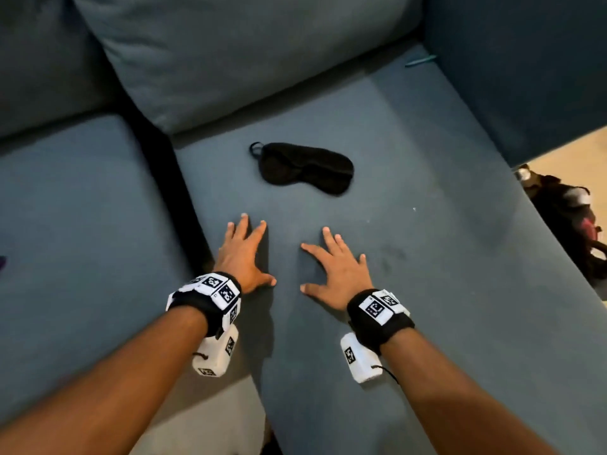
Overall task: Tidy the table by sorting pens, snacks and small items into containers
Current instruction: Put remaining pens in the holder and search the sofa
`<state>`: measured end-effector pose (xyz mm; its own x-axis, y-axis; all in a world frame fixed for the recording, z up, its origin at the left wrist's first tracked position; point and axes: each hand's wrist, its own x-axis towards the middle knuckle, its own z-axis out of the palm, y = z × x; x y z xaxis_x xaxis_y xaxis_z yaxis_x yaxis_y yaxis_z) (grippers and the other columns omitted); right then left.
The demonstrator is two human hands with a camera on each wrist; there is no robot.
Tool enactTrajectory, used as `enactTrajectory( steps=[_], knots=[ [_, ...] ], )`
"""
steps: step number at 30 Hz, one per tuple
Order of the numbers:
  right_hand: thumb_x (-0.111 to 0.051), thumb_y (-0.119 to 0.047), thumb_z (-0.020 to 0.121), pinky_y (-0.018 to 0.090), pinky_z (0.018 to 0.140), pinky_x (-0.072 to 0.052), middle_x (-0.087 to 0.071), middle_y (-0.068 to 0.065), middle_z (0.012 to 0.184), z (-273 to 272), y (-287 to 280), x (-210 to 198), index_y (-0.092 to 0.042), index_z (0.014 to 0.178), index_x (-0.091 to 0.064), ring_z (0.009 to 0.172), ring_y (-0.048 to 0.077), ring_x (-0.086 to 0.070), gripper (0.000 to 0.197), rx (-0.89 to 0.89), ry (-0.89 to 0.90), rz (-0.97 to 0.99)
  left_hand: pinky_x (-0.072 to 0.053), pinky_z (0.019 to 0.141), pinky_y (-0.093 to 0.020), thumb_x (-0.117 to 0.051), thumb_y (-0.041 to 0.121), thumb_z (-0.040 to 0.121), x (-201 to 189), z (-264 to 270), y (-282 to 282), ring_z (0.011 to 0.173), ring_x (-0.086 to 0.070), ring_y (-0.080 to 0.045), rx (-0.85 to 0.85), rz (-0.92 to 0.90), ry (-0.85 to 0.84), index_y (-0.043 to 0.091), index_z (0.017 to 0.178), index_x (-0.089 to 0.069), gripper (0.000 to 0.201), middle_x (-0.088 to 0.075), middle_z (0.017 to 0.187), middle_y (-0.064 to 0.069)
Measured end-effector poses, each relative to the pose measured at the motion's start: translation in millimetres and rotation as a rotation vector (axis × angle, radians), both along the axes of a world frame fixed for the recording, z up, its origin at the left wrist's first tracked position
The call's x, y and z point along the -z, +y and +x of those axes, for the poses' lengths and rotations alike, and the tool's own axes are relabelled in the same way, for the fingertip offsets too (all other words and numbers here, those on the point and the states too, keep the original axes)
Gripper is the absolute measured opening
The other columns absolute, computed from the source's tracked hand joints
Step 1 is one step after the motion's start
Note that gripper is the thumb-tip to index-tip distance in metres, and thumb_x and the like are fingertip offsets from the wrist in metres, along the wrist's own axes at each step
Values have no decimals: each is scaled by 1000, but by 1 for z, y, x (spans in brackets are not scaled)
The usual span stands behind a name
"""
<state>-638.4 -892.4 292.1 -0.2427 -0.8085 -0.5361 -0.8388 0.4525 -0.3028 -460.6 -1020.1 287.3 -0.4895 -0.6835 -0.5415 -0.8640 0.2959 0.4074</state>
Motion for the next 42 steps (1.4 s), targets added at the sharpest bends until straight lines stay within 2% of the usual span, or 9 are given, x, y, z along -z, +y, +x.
enactTrajectory(
  steps=[5, 9, 13, 19, 23, 28, 34, 39, 42],
  knots=[
    [-71, -35, 78, 55, 103, -42, -20, 4, 161, -48, -67, 2, -33, 148, -33, 139, 32, -30, 79, 231, 112, -392, -22, 111, -67, -95, 35, 48, 4, -14, -10, 148, 12, -31, 9, 25, -102, 35, 153, -6, 138, 14, 161, 2],
    [-75, -40, 72, 57, 110, -32, -7, -3, 164, -83, -141, -1, -43, 152, -14, 150, 29, -11, 100, 101, 133, -218, -24, 109, -68, -94, 36, 48, 5, -17, -18, 148, 12, -32, 22, 70, -116, 36, 153, -1, 140, 16, 160, 2],
    [-71, -44, 68, 56, 107, -36, -34, 2, 149, -90, -185, -6, -40, 149, -24, 136, 33, -34, 94, -32, 169, -48, -32, 106, -66, -92, 39, 52, -6, -30, -24, 147, 5, -40, 99, 123, -231, 33, 153, 5, 140, 14, 158, -2],
    [-55, -28, 82, 46, 90, -39, -64, 5, 116, -88, -201, -2, -22, 121, -44, 106, 32, -62, 41, 21, 191, -85, -43, 94, -46, -77, 60, 60, -28, -36, -80, 128, -34, -25, 181, -156, -146, 41, 139, -36, 91, -32, 137, 4],
    [-52, -17, 85, 39, 86, -44, -60, 16, 114, -142, -182, 1, -12, 105, -55, 106, 36, -58, 20, 411, 96, -189, -31, 108, -54, -82, 63, 52, -22, -83, -143, 147, -11, -27, 256, -186, -76, 41, 148, -21, 116, -16, 158, -2],
    [-51, -9, 82, 36, 94, -39, -58, 25, 117, -238, -167, -6, -3, 112, -61, 111, 38, -54, 33, 710, 101, -285, -12, 109, -72, -82, 69, 43, -10, -165, -196, 148, 13, -30, 304, -79, -156, 44, 150, 0, 137, 14, 162, -1],
    [-54, 4, 77, 31, 98, -39, -47, 15, 134, -324, -231, -12, -12, 126, -58, 118, 34, -53, 52, 433, 137, -344, 0, 92, -87, -90, 62, 30, -3, -212, -216, 134, 42, -38, 314, 101, -321, 52, 134, 37, 164, 54, 142, 1],
    [-57, 3, 80, 35, 118, -26, -10, 12, 163, -380, -308, 1, -26, 154, -25, 147, 33, -25, 85, 284, 124, -232, 0, 89, -88, -92, 57, 29, 9, -226, -221, 127, 48, -42, 300, 179, -431, 48, 121, 52, 170, 65, 128, -1],
    [-60, -4, 82, 40, 119, -25, -9, 10, 163, -401, -335, 20, -31, 154, -22, 146, 38, -23, 86, 327, 171, -145, 0, 88, -88, -92, 57, 29, 16, -232, -221, 126, 49, -44, 300, 184, -485, 45, 118, 55, 172, 66, 126, -3]
  ],
)
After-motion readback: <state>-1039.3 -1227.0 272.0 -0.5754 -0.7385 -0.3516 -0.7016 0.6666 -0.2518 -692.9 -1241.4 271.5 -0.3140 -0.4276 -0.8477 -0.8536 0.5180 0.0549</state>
